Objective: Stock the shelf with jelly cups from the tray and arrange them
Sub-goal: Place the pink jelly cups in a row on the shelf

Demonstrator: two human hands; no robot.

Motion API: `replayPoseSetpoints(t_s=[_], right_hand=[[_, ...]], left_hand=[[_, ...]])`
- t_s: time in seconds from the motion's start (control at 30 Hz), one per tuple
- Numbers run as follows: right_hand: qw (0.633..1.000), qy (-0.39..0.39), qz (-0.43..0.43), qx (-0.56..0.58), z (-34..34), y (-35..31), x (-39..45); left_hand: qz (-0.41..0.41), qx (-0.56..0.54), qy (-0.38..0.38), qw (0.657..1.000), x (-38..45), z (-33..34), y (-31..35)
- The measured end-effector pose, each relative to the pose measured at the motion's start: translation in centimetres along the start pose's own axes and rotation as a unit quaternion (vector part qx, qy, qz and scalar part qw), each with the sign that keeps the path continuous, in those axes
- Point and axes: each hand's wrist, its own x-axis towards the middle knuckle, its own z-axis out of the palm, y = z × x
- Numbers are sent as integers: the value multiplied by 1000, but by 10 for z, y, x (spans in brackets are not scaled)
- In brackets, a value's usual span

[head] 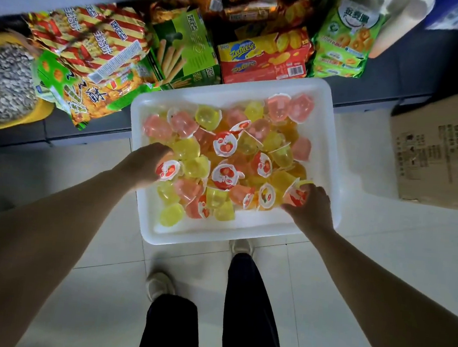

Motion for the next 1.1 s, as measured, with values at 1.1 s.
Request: replayPoseSetpoints(t_s=[1.1], right_hand=[[939,104,36,327,14,1,-23]], left_hand=[[-102,-147,67,982,-21,8,1]])
